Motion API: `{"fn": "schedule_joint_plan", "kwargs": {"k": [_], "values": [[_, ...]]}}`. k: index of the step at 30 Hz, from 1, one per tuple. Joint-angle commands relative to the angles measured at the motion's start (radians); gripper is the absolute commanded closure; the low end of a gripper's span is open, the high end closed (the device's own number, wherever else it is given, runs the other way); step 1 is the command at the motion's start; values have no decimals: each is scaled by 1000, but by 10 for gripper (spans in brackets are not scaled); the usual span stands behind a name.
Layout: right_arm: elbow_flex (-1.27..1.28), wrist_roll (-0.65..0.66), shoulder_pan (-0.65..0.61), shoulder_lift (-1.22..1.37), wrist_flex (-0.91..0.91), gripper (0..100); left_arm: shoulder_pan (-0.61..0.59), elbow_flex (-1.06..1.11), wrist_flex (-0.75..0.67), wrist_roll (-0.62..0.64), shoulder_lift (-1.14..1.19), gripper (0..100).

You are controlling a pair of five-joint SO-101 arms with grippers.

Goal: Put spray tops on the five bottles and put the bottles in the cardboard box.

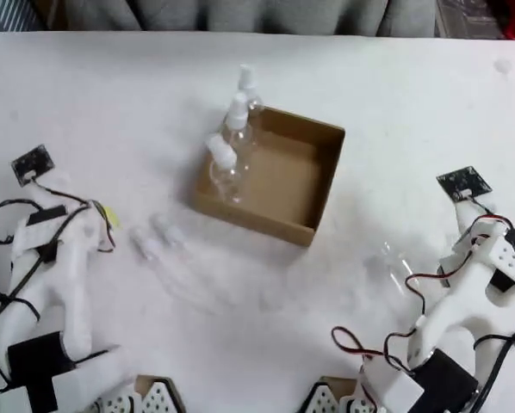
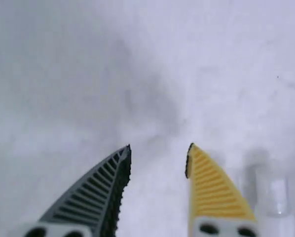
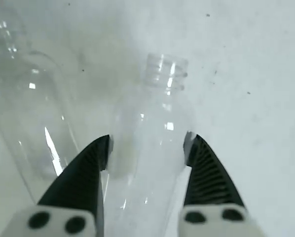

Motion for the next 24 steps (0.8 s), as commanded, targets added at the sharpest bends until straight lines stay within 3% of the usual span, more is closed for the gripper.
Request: {"fn": "schedule_joint_plan", "kwargs": {"k": [1, 11, 24], "values": [[-9, 17, 22, -42, 1, 982, 50, -58, 43, 32, -2, 871], [-9, 18, 25, -42, 1, 982, 186, -83, 175, 84, -68, 836], [-9, 18, 25, -42, 1, 982, 248, -34, 175, 91, -148, 785]]}}
